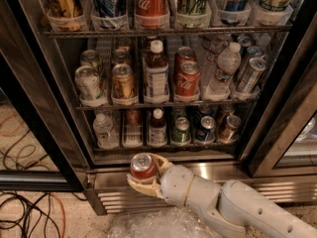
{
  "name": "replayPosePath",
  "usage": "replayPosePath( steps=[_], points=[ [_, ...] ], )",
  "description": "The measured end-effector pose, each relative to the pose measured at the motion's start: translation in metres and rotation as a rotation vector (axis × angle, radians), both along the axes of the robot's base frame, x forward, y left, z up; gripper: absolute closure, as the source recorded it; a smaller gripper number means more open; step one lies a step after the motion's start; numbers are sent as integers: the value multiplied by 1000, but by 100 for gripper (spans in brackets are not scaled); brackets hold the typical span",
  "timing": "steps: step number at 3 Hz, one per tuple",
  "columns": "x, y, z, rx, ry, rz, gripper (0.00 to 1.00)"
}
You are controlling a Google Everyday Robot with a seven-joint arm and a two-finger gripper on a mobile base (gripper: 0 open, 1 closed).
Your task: Pick coke can from bottom shelf of fridge
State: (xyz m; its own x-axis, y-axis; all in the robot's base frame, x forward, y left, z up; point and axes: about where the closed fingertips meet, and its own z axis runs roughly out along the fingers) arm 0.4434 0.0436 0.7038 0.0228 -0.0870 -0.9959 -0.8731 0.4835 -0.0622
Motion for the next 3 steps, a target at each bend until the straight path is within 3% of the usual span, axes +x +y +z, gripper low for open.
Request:
replayPosePath(
  steps=[1,2,3],
  points=[
    [-12,-4,4,-14,16,36,100],
    [-35,-14,4,-23,51,36,100],
    [-36,-15,4,-23,52,34,100]
  ],
)
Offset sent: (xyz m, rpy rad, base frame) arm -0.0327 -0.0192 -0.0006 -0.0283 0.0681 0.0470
